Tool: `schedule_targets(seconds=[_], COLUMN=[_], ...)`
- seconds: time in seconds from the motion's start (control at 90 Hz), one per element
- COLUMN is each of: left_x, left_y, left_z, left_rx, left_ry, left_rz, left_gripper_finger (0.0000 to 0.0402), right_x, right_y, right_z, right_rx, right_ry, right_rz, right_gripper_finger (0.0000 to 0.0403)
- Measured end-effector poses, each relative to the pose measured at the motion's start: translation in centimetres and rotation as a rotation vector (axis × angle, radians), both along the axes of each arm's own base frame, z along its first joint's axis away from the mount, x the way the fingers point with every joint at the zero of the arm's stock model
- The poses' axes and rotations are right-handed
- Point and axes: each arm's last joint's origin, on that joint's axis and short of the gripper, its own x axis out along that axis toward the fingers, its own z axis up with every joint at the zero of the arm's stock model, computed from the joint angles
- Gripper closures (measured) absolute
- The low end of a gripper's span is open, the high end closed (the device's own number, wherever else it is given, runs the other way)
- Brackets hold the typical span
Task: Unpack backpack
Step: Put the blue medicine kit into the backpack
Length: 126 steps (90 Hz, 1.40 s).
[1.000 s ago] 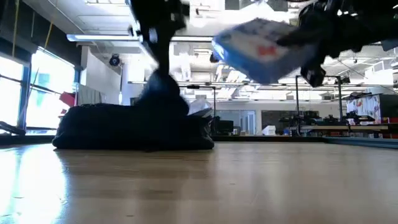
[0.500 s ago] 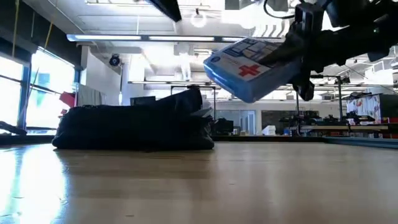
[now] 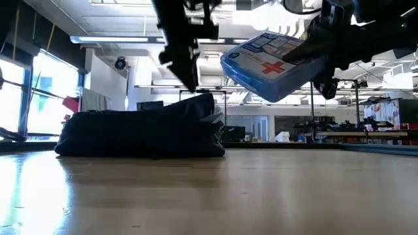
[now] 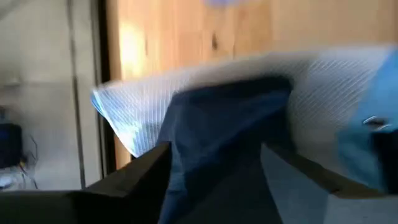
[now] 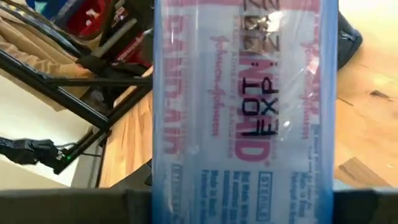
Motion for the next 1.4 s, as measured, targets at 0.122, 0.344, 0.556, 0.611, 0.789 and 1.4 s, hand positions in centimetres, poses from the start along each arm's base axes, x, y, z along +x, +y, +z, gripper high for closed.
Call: schedule_targets(seconds=[0.122, 0.344, 0.556, 0.611, 0.789, 1.4], left_x=[0.4, 1.2, 1.7, 1.7, 0.7, -4.5], left_y=[3.0, 6.1, 3.3, 1.9, -4.1, -8.5], left_z=[-2.4, -7.8, -8.8, -7.9, -2.7, 9.2], left_rx=[-0.012, -0.029, 0.090, 0.144, 0.270, 0.412], left_ry=[0.101, 0.287, 0.308, 0.279, 0.115, -0.450], left_rz=[0.032, 0.051, 0.097, 0.087, 0.001, 0.100], left_gripper_finger=[0.0137, 0.0169, 0.0380, 0.0386, 0.0400, 0.0401], right_x=[-0.2, -0.3, -0.6, -0.6, -0.5, 6.8], right_y=[0.0, 0.0, 0.1, 0.0, -0.1, 1.5], right_z=[0.0, -0.3, -0.9, -0.8, -0.5, -1.5], right_rx=[-0.006, -0.005, 0.001, 0.009, 0.027, 0.208], right_ry=[0.013, 0.042, 0.109, 0.101, 0.068, 0.024], right_rz=[0.001, 0.001, 0.015, 0.001, -0.041, 0.016], right_gripper_finger=[0.0264, 0.0264, 0.0264, 0.0264, 0.0264, 0.0264])
